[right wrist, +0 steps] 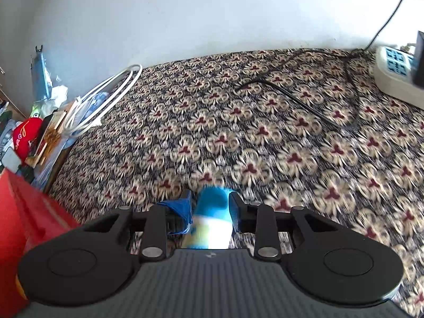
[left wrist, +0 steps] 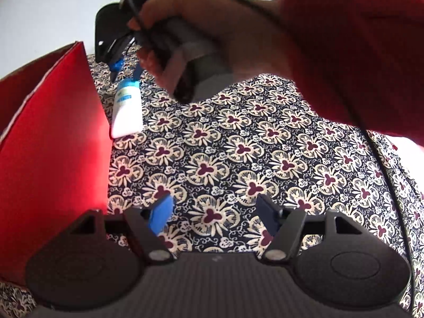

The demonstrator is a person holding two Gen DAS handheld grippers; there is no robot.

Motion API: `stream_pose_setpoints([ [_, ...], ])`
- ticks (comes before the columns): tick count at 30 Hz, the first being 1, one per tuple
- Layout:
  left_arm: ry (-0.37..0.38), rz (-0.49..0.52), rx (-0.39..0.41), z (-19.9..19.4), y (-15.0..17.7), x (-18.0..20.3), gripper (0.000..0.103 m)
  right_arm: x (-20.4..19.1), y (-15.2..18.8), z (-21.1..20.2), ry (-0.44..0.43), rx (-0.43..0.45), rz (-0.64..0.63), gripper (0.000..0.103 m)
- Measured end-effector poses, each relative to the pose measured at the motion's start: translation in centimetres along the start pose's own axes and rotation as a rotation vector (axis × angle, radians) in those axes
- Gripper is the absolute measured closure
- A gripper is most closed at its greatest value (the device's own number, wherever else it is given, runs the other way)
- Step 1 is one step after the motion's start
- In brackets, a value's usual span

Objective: Organize rigid objects
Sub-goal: 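Lower the open right tool around the white bottle's body, then close the right tool on the white bottle and lift it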

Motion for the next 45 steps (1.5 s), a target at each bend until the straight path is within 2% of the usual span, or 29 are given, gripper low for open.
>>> stream_pose_setpoints([
  [8,-0.006,-0.032,-0.008,-0.1,0.2,-1.6,0.034,-1.3,0.8,1.1,-0.039,0.07,-0.164,0.09],
  [14,0.001,-0.012,0.0,-0.7,0.4,-1.4,0.034,-1.1,2.7,-1.3,-0.103,0.06,-0.212,0.09],
  [25,-0.002,0.001,-0.017,-2.8,2.3,-0.6,0.034,0.4,9.5,-9.4,-0.201,-0.007,-0.108,0.09],
  [32,0.009,0.008,-0.036,-4.6,3.5,0.8,0.034,0.6,14.2,-13.3,-0.258,-0.077,0.039,0.093],
  [37,0.016,-0.036,-0.078,-4.8,4.8,1.2,0.034,0.4,16.1,-15.8,-0.237,-0.065,0.052,0.091],
  [45,0.006,-0.065,-0.107,-4.8,5.8,1.6,0.034,2.4,17.8,-18.4,-0.239,-0.127,0.252,0.087],
])
Point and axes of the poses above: each gripper's, at about its wrist camera, not at the fingertips, and z roughly the way its jaws point, x to its right, y to its underside, the point moved 10 cm from there along z, roughly the way its jaws point, and after that the axes turned 11 degrees about x, right-handed, at the moved point
